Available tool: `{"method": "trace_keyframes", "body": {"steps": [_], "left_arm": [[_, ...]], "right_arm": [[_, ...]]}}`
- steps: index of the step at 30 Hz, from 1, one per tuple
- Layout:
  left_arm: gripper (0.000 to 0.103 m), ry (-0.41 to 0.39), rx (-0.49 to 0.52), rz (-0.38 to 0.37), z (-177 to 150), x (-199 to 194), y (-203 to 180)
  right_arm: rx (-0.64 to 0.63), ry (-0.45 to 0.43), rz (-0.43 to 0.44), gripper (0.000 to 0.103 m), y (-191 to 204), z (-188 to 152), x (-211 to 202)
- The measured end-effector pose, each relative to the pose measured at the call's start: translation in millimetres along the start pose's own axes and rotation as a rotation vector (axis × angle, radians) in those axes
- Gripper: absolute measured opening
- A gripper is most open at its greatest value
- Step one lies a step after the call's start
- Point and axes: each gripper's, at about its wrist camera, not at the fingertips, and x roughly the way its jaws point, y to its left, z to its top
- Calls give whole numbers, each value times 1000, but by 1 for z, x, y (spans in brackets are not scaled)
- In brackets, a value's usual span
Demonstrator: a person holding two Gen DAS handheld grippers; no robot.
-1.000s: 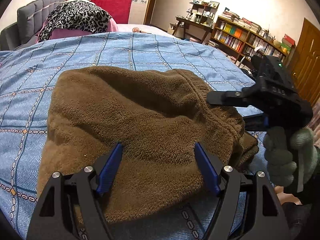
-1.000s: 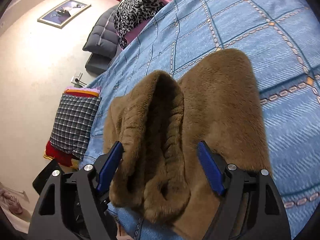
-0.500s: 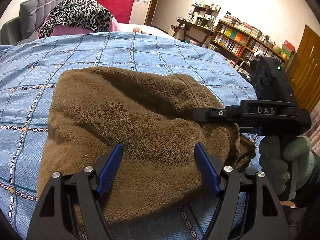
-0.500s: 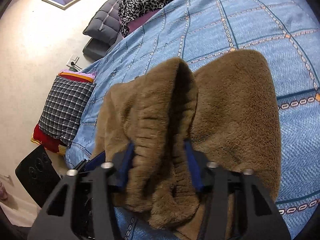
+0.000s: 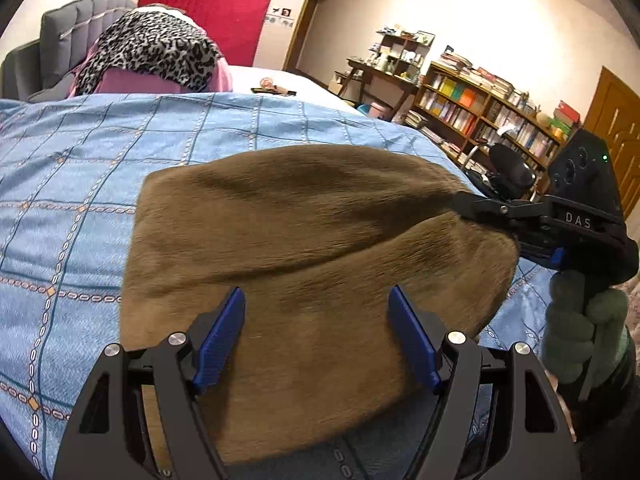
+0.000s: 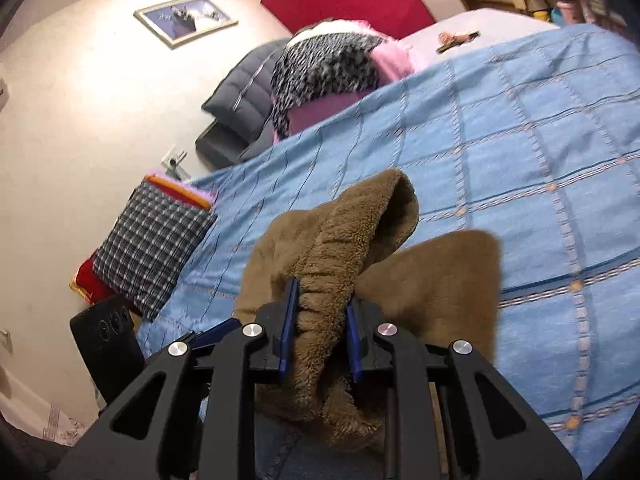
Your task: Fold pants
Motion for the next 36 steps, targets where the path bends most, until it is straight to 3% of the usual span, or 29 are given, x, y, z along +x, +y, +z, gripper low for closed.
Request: {"method": "trace_keyframes", "body": {"steps": [6, 10, 15, 18, 21, 24, 27, 33, 36], "left_arm": [[74, 81, 34, 16, -18, 22, -2], [74, 92, 81, 29, -29, 24, -8], [74, 100, 86, 40, -33, 27, -10], [74, 97, 68, 23, -30, 26, -12], [74, 107, 95, 1, -32, 28, -22], [74, 115, 148, 12, -38, 32, -30], [74, 117, 142, 11, -39, 33, -29], [75, 129, 145, -19, -46, 32, -26], [76, 128, 190, -22, -54, 34, -31]], "right_arm": [[43, 29, -53, 18, -54, -26, -1], [63, 38, -62, 18, -74, -45, 6], [14, 31, -107, 19, -68, -50, -2], [-53, -36, -155, 19, -49, -42, -18], [-104, -83, -135, 21, -28, -37, -26], [-185, -56, -105, 21, -6, -37, -17], [-273, 21, -128, 21, 5, -50, 2], [-390, 131, -226, 21, -8, -94, 10], [-422, 130, -256, 21, -14, -106, 10]]}}
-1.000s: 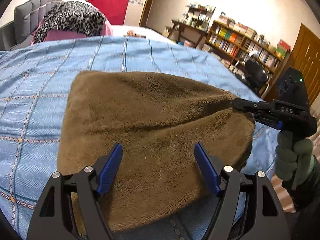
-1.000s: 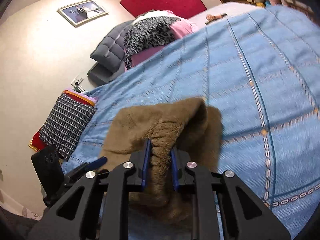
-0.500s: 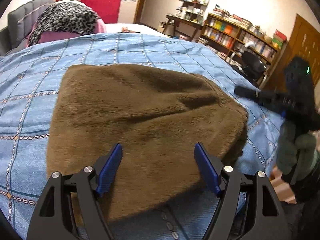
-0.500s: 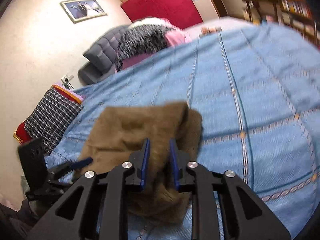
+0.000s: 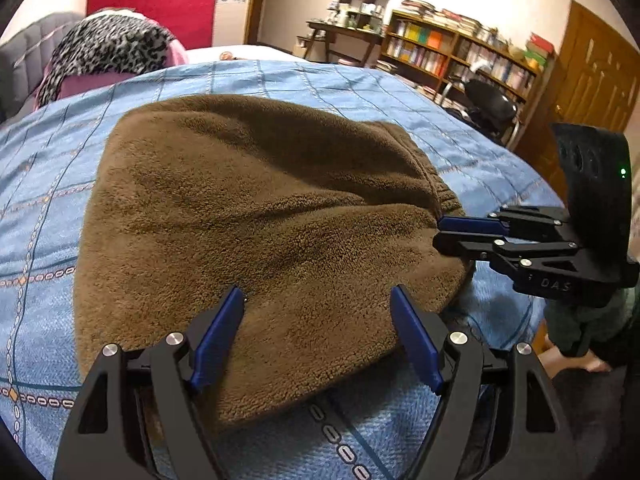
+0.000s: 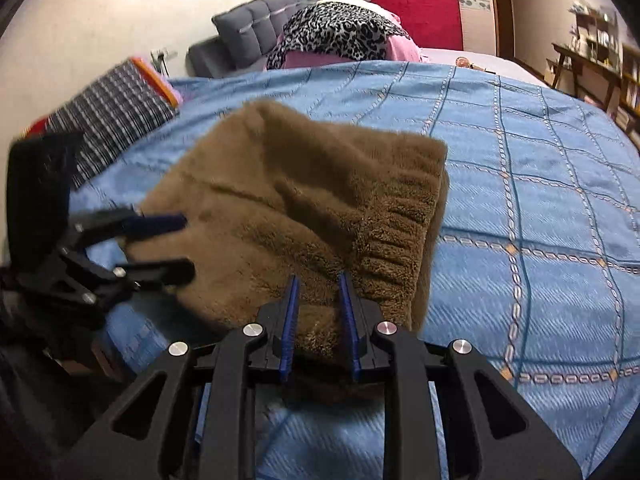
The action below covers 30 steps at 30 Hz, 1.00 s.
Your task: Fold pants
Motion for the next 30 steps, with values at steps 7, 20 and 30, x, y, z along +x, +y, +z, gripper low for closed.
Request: {"method": "trace_keyframes", "body": {"steps": [7, 20, 30], "left_arm": [[76, -16, 18, 23, -4, 4, -2], [80, -16, -19, 14, 2, -5, -6], [81, -17, 5, 3, -4, 6, -7]], "right_arm": [[92, -34, 40, 22, -11, 6, 3], [186, -156, -34, 54, -24, 86, 14], [193, -49, -86, 53, -54, 60, 68]]}}
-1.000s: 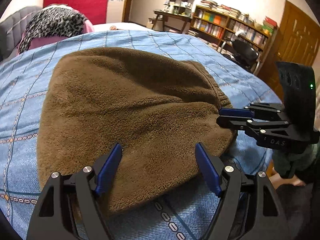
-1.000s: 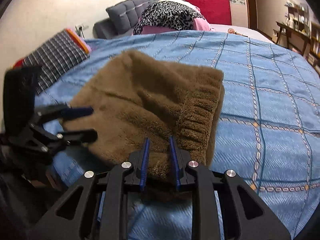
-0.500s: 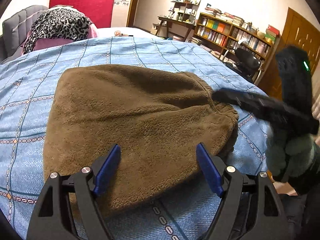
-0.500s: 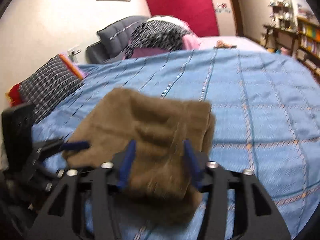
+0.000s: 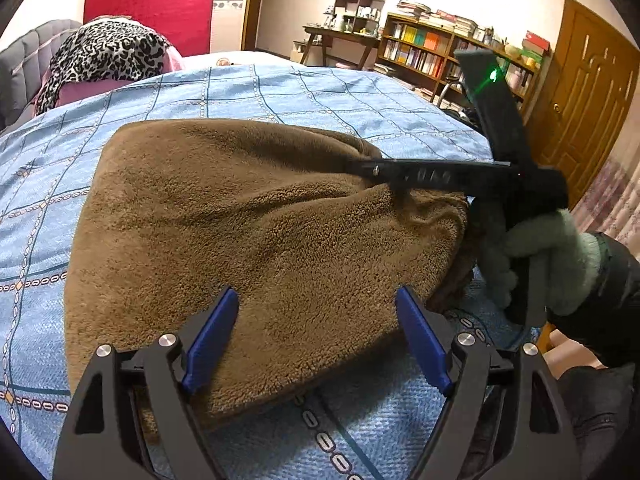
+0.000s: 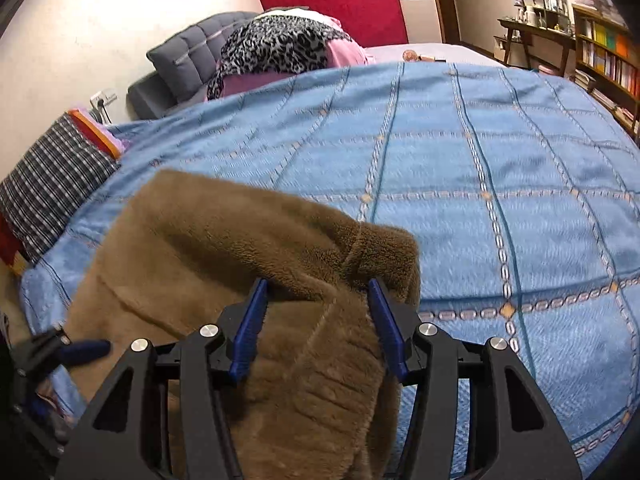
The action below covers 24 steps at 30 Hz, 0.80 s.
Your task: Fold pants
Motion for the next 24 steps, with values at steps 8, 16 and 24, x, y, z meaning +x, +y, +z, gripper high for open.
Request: {"method": "trace_keyframes", "body": {"steps": [8, 16, 24], "left_arm": [[85, -8, 25, 15, -4, 3, -7], [85, -8, -24, 11, 2, 0, 1], [85, -8, -19, 13, 3, 0, -1]], "right_arm": [[4, -12, 14, 53, -4, -6, -1], [-34, -104, 10, 52, 13, -20, -62], [-43, -61, -18, 55, 6, -60, -63]]}}
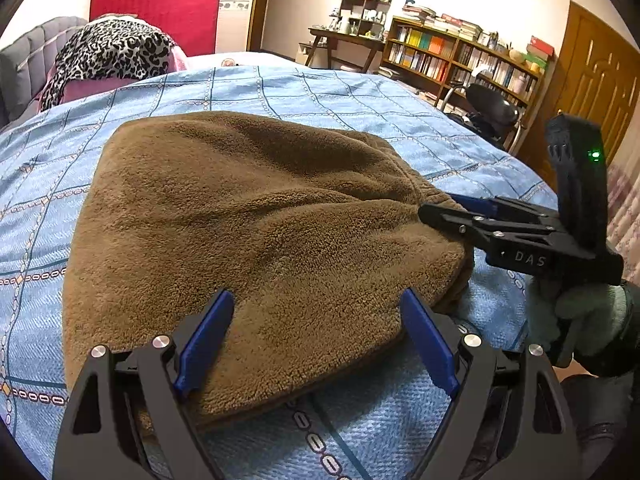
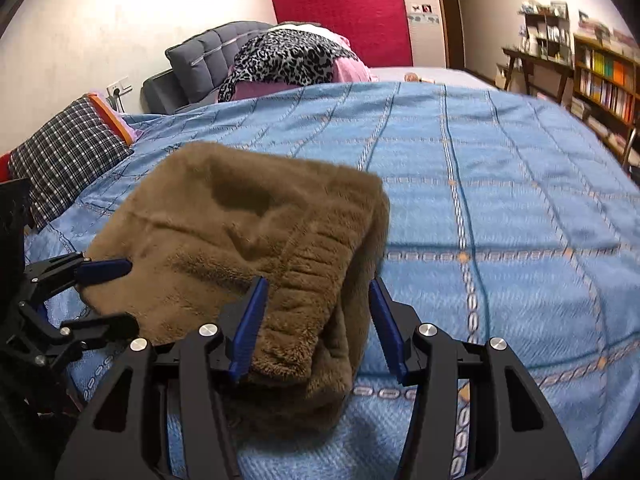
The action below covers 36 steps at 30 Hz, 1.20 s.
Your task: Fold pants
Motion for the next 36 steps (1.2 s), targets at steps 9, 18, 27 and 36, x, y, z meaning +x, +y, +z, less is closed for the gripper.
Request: {"method": "trace_keyframes", "body": {"steps": [9, 18, 27, 36], "left_arm": [[89, -45, -100, 36, 18, -25, 18], [91, -71, -248, 171, 42, -36, 65], [94, -7, -355, 197, 46, -25, 106], [94, 63, -386, 152, 38, -6, 126]], "right_arm": [[154, 40, 86, 66, -23, -3, 9], [216, 39, 93, 77, -24, 20, -1], [334, 47, 147, 83, -40, 41, 14], [376, 116, 153, 86, -48, 41, 40]]}}
